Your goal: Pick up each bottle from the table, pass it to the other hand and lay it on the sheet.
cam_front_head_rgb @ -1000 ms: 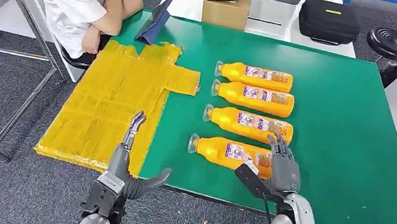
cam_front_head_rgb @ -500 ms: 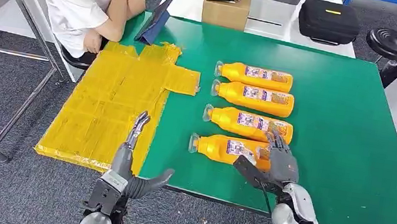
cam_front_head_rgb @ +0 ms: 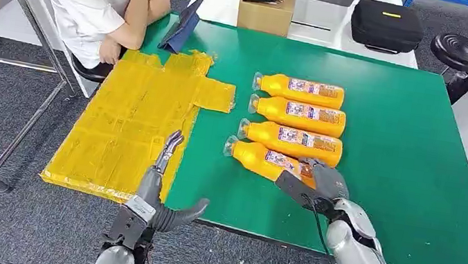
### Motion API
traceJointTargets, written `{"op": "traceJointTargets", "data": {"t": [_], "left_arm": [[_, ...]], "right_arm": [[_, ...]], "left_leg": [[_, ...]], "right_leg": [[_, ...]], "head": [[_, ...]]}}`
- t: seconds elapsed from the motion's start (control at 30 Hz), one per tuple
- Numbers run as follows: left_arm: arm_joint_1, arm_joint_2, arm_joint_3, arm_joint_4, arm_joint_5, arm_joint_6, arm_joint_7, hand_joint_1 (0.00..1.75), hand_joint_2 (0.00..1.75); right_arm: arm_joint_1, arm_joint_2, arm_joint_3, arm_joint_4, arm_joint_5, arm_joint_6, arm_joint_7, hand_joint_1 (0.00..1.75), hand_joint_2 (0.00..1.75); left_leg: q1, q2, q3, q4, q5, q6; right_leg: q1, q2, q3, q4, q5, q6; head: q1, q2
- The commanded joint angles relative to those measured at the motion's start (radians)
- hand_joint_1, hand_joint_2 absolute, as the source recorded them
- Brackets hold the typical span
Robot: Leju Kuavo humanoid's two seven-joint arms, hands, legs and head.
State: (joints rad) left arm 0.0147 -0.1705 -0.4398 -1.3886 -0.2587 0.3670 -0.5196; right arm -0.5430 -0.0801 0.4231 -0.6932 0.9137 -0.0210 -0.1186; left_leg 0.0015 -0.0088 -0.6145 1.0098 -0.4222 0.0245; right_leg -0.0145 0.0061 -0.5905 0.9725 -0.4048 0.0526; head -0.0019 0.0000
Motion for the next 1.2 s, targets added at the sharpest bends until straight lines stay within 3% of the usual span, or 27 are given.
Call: {"op": "traceJointTargets", "data": {"t": [0.03, 0.33, 0.43, 0.5, 0.67, 0.73, 0.8, 1.03, 1.2], "left_arm": [[-0.052, 0.018, -0.01, 0.076, 0.006, 0.003, -0.006, 0.0, 1.75], [-0.052, 0.018, -0.003, 0.072, 0.016, 0.01, -0.013, 0.0, 1.75], [-0.051, 0.006, 0.011, 0.068, 0.081, -0.006, -0.023, 0.0, 1.75], [-0.042, -0.018, 0.037, 0.061, 0.149, -0.019, -0.004, 0.0, 1.75], [-0.042, -0.016, 0.031, 0.059, 0.154, -0.02, -0.002, 0.0, 1.75], [-0.032, -0.043, 0.061, 0.071, 0.247, -0.043, 0.053, 0.0, 1.75], [-0.049, -0.021, 0.048, 0.116, 0.318, -0.036, 0.075, 0.0, 1.75], [-0.056, -0.031, 0.042, 0.237, 0.37, 0.009, 0.151, 0.0, 1.75], [-0.063, 0.04, -0.047, 0.227, 0.417, -0.18, 0.128, 0.0, 1.75]], "right_arm": [[-0.029, -0.02, 0.057, 0.146, -0.021, 0.022, -0.019, 1.75, 1.75], [-0.011, -0.018, 0.053, 0.146, -0.07, 0.026, -0.046, 1.75, 1.75], [0.062, 0.006, -0.062, 0.068, -0.297, 0.057, -0.228, 1.75, 1.75], [0.116, 0.025, -0.095, -0.015, -0.377, 0.032, -0.28, 1.75, 1.75], [0.136, 0.025, -0.085, -0.071, -0.384, 0.033, -0.253, 1.75, 1.75], [0.176, 0.053, -0.145, -0.148, -0.466, -0.006, -0.304, 1.75, 1.75], [0.221, 0.084, -0.183, -0.264, -0.511, -0.068, -0.31, 1.75, 1.75], [0.294, 0.108, -0.209, -0.423, -0.576, -0.127, -0.338, 1.75, 1.75], [0.274, 0.122, -0.18, -0.415, -0.603, -0.129, -0.36, 1.75, 1.75]], "left_leg": [[0.0, -0.001, 0.003, -0.001, 0.0, -0.001], [0.001, -0.002, 0.007, -0.002, -0.001, -0.001], [0.001, -0.002, 0.008, -0.002, -0.001, -0.001], [0.001, -0.003, 0.008, -0.002, 0.0, -0.001], [0.0, 0.0, 0.007, -0.001, -0.002, -0.002], [0.0, 0.0, 0.006, -0.001, -0.002, -0.002], [0.001, -0.001, 0.006, -0.001, -0.001, -0.001], [0.0, -0.001, 0.002, -0.001, 0.0, -0.001], [0.0, 0.001, 0.004, -0.001, -0.003, -0.002]], "right_leg": [[0.001, -0.002, 0.004, -0.001, -0.001, -0.001], [0.001, -0.003, 0.008, -0.002, -0.001, -0.002], [0.001, -0.003, 0.009, -0.002, -0.001, -0.002], [0.001, -0.004, 0.009, -0.003, -0.001, -0.002], [0.001, -0.001, 0.007, -0.001, -0.002, -0.002], [0.001, -0.001, 0.007, 0.0, -0.002, -0.002], [0.001, -0.002, 0.007, -0.001, -0.002, -0.002], [0.0, -0.002, 0.003, -0.001, -0.001, -0.001], [0.0, 0.001, 0.004, 0.0, -0.002, -0.003]], "head": [[0.0, 0.0], [0.0, 0.0], [0.0, 0.0], [0.0, 0.0], [0.0, 0.0], [0.0, 0.0], [0.0, 0.0], [0.0, 0.0], [0.0, 0.0]]}}
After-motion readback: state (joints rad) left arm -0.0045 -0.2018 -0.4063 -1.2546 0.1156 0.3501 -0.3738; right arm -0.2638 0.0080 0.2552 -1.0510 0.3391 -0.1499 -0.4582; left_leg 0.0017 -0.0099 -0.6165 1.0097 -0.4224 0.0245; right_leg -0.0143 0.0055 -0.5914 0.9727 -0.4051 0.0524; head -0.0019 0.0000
